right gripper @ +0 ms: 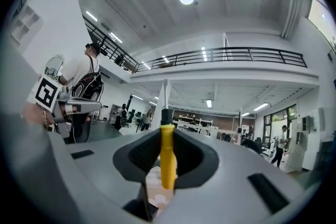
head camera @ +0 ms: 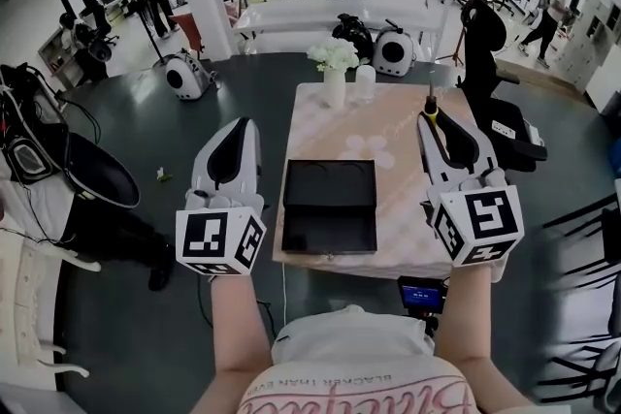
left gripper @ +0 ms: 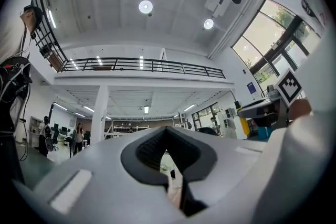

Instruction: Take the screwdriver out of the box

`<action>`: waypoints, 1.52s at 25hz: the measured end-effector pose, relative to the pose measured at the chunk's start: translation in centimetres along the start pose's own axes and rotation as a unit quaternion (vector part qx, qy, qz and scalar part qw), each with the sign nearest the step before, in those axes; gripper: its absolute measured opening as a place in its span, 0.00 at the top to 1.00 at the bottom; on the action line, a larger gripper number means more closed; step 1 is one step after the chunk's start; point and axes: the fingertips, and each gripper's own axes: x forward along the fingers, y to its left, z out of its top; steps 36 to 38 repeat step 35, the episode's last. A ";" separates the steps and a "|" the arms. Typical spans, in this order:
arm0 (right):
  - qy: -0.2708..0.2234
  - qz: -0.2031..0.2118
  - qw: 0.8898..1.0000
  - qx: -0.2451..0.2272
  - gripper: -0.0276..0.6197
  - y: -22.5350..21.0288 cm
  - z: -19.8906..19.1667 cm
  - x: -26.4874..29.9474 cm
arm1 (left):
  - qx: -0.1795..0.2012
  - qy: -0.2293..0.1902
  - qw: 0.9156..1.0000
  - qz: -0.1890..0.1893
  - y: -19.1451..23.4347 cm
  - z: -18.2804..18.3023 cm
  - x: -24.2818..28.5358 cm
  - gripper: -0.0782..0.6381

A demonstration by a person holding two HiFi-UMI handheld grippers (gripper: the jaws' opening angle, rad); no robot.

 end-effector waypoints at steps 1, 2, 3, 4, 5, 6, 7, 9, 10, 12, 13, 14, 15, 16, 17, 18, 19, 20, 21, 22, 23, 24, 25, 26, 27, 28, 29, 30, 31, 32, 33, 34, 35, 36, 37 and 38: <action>-0.003 0.002 1.000 -0.001 0.83 0.2 0.4 0.1 | 0.001 -0.001 1.000 -0.001 0.1 0.2 0.0 0.88; -0.006 0.004 1.000 -0.001 0.83 0.4 0.7 0.2 | 0.002 -0.002 1.000 -0.003 0.1 0.3 0.0 0.88; -0.009 0.005 1.000 -0.001 0.83 0.5 1.0 0.2 | 0.004 -0.003 1.000 -0.004 0.1 0.5 0.0 0.88; -0.010 0.005 1.000 0.000 0.83 0.6 1.4 0.2 | 0.006 -0.003 1.000 -0.006 0.1 0.7 0.0 0.88; -0.011 0.004 1.000 0.003 0.83 0.5 1.7 0.2 | 0.008 -0.004 1.000 -0.006 0.1 0.9 0.0 0.88; -0.013 0.001 1.000 0.007 0.83 0.5 2.0 0.2 | 0.009 -0.005 1.000 -0.006 0.1 1.2 -0.1 0.88; -0.014 -0.001 1.000 0.012 0.83 0.4 2.2 0.3 | 0.010 -0.005 1.000 -0.006 0.1 1.4 -0.1 0.88; -0.015 -0.004 1.000 0.019 0.83 0.4 2.4 0.4 | 0.012 -0.007 1.000 -0.006 0.2 1.7 -0.2 0.88; -0.014 -0.006 1.000 0.021 0.83 0.4 2.3 0.4 | 0.013 -0.008 1.000 -0.007 0.2 1.7 -0.2 0.88; -0.014 -0.008 1.000 0.024 0.83 0.5 2.1 0.4 | 0.015 -0.009 1.000 -0.008 0.1 1.7 -0.3 0.88; -0.014 -0.008 1.000 0.025 0.84 0.6 2.0 0.3 | 0.015 -0.010 1.000 -0.007 0.1 1.7 -0.5 0.88; -0.014 -0.009 1.000 0.025 0.84 0.7 1.9 0.2 | 0.015 -0.011 1.000 -0.007 0.1 1.6 -0.7 0.88; -0.015 -0.010 1.000 0.025 0.84 0.8 1.8 0.0 | 0.016 -0.012 1.000 -0.007 0.1 1.6 -0.9 0.88; -0.016 -0.011 1.000 0.024 0.83 0.8 1.7 -0.2 | 0.016 -0.013 1.000 -0.007 0.0 1.6 -1.0 0.88; -0.018 -0.012 1.000 0.022 0.83 0.8 1.7 -0.4 | 0.016 -0.015 1.000 -0.007 0.0 1.5 -1.2 0.88; -0.019 -0.014 1.000 0.020 0.84 0.7 1.7 -0.5 | 0.016 -0.016 1.000 -0.006 0.0 1.5 -1.2 0.88; -0.019 -0.016 1.000 0.017 0.84 0.6 1.8 -0.5 | 0.014 -0.017 1.000 -0.006 0.1 1.6 -1.1 0.88; -0.018 -0.017 1.000 0.015 0.83 0.5 1.8 -0.4 | 0.013 -0.017 1.000 -0.006 0.2 1.7 -0.9 0.88; -0.018 -0.018 1.000 0.014 0.84 0.3 1.9 -0.3 | 0.013 -0.018 1.000 -0.006 0.3 1.9 -0.7 0.88; -0.017 -0.019 1.000 0.014 0.84 0.2 2.0 -0.2 | 0.012 -0.018 1.000 -0.007 0.3 2.0 -0.5 0.88; -0.016 -0.020 1.000 0.013 0.84 0.0 2.1 -0.1 | 0.012 -0.018 1.000 -0.009 0.3 2.1 -0.4 0.88; -0.016 -0.021 1.000 0.013 0.84 -0.1 2.2 -0.1 | 0.011 -0.017 1.000 -0.010 0.3 2.2 -0.2 0.88; -0.015 -0.022 1.000 0.011 0.83 -0.1 2.2 -0.1 | 0.010 -0.017 1.000 -0.010 0.3 2.2 -0.2 0.88; -0.015 -0.022 1.000 0.010 0.83 -0.2 2.3 -0.1 | 0.009 -0.016 1.000 -0.011 0.3 2.3 -0.2 0.88; -0.015 -0.023 1.000 0.009 0.84 -0.1 2.4 -0.2 | 0.009 -0.016 1.000 -0.012 0.3 2.3 -0.2 0.88; -0.015 -0.023 1.000 0.007 0.83 -0.1 2.3 -0.2 | 0.010 -0.016 1.000 -0.013 0.2 2.2 -0.2 0.88; -0.015 -0.023 1.000 0.006 0.84 -0.1 2.3 -0.3 | 0.009 -0.016 1.000 -0.014 0.2 2.2 -0.2 0.88; -0.015 -0.023 1.000 0.005 0.83 -0.1 2.2 -0.3 | 0.009 -0.017 1.000 -0.014 0.2 2.1 -0.2 0.88; -0.015 -0.023 1.000 0.005 0.83 0.0 2.2 -0.3 | 0.009 -0.017 1.000 -0.013 0.2 2.1 -0.2 0.88; -0.015 -0.023 1.000 0.004 0.84 0.0 2.2 -0.3 | 0.009 -0.017 1.000 -0.013 0.2 2.1 -0.2 0.88; -0.015 -0.023 1.000 0.004 0.84 0.1 2.1 -0.3 | 0.010 -0.018 1.000 -0.013 0.2 2.1 -0.3 0.88; -0.015 -0.023 1.000 0.004 0.84 0.1 2.1 -0.3 | 0.010 -0.019 1.000 -0.013 0.3 2.1 -0.3 0.88; -0.015 -0.023 1.000 0.003 0.83 0.2 2.1 -0.3 | 0.011 -0.020 1.000 -0.012 0.3 2.2 -0.3 0.88; -0.015 -0.023 1.000 0.003 0.83 0.2 2.1 -0.3 | 0.011 -0.020 1.000 -0.012 0.3 2.2 -0.3 0.88; -0.015 -0.023 1.000 0.003 0.83 0.2 2.1 -0.3 | 0.011 -0.020 1.000 -0.012 0.3 2.2 -0.3 0.88; -0.015 -0.023 1.000 0.003 0.83 0.2 2.1 -0.3 | 0.011 -0.020 1.000 -0.012 0.3 2.2 -0.3 0.88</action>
